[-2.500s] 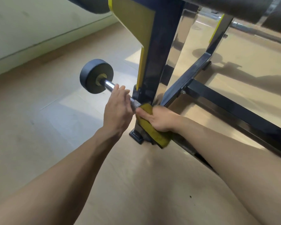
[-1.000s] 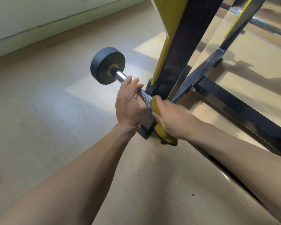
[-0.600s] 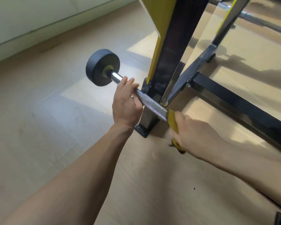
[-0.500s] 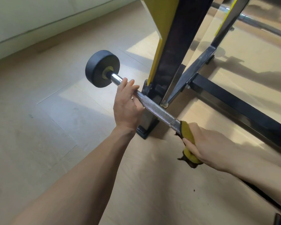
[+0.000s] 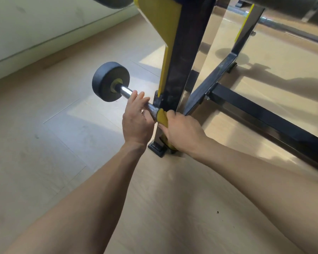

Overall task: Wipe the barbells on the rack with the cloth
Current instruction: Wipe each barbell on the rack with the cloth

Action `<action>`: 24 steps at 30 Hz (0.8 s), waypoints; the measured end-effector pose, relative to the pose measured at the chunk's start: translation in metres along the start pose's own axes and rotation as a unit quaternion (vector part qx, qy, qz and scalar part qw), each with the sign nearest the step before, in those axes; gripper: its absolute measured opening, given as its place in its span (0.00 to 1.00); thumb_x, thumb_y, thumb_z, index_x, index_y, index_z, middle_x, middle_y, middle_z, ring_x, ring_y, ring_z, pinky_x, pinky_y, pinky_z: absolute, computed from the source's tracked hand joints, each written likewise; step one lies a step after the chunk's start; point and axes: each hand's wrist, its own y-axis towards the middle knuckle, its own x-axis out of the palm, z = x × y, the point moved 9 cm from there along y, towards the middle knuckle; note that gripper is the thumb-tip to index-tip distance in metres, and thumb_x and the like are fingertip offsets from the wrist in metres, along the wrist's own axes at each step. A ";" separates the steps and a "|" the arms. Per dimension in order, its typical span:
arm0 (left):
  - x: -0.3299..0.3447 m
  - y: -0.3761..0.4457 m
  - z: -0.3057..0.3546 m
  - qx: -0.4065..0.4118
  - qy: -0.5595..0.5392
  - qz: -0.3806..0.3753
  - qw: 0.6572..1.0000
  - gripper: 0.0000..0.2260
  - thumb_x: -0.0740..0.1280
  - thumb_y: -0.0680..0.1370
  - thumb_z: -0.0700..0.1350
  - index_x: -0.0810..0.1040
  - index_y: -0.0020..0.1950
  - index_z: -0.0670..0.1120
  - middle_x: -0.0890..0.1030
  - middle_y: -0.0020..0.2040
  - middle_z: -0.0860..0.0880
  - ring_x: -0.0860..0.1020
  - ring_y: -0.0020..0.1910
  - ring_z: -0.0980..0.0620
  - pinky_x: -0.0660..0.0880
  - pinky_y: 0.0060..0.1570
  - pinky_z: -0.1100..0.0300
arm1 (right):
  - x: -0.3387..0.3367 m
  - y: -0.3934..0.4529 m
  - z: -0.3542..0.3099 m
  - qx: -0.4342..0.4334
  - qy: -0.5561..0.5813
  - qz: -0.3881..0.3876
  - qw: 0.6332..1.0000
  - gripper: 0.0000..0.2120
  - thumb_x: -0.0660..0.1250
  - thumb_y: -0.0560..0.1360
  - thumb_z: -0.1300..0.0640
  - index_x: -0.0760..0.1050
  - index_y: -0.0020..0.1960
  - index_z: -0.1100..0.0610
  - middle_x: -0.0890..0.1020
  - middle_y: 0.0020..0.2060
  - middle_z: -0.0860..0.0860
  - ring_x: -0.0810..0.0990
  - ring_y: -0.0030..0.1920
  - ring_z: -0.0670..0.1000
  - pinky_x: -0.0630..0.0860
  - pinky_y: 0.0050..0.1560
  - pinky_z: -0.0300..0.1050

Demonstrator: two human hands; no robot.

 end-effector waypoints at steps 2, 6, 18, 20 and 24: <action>0.000 0.000 -0.001 0.000 0.003 -0.002 1.000 0.14 0.64 0.79 0.38 0.81 0.63 0.41 0.77 0.69 0.45 0.69 0.73 0.46 0.60 0.69 0.57 | -0.005 -0.023 0.016 -0.008 0.027 -0.023 0.999 0.14 0.56 0.82 0.44 0.67 0.56 0.55 0.74 0.40 0.49 0.74 0.36 0.53 0.67 0.35 0.44; 0.000 0.000 -0.002 -0.001 -0.017 0.008 1.000 0.15 0.63 0.78 0.38 0.81 0.63 0.41 0.78 0.68 0.45 0.70 0.73 0.46 0.62 0.69 0.55 | 0.006 -0.087 0.075 0.029 0.076 -0.149 0.985 0.14 0.60 0.79 0.41 0.65 0.52 0.50 0.75 0.35 0.49 0.75 0.36 0.54 0.69 0.35 0.48; -0.002 0.000 -0.002 -0.010 -0.043 0.064 0.997 0.16 0.60 0.78 0.42 0.83 0.59 0.41 0.81 0.63 0.46 0.75 0.69 0.47 0.66 0.68 0.59 | 0.005 0.002 0.011 0.048 0.031 -0.039 0.998 0.15 0.63 0.79 0.42 0.69 0.56 0.54 0.75 0.42 0.50 0.72 0.35 0.48 0.65 0.30 0.39; -0.003 -0.001 -0.001 -0.009 -0.042 0.060 0.997 0.16 0.60 0.78 0.40 0.83 0.60 0.41 0.81 0.64 0.45 0.74 0.69 0.47 0.66 0.68 0.60 | 0.006 0.023 -0.005 0.040 0.024 -0.014 0.999 0.12 0.63 0.81 0.50 0.70 0.60 0.55 0.80 0.48 0.53 0.76 0.38 0.51 0.71 0.34 0.40; -0.003 -0.003 0.002 -0.004 -0.034 0.037 0.999 0.17 0.60 0.78 0.41 0.82 0.62 0.40 0.79 0.66 0.45 0.72 0.71 0.46 0.62 0.68 0.60 | -0.003 0.005 -0.005 0.008 0.003 0.009 1.000 0.12 0.61 0.82 0.50 0.68 0.62 0.55 0.79 0.50 0.53 0.76 0.39 0.51 0.73 0.36 0.43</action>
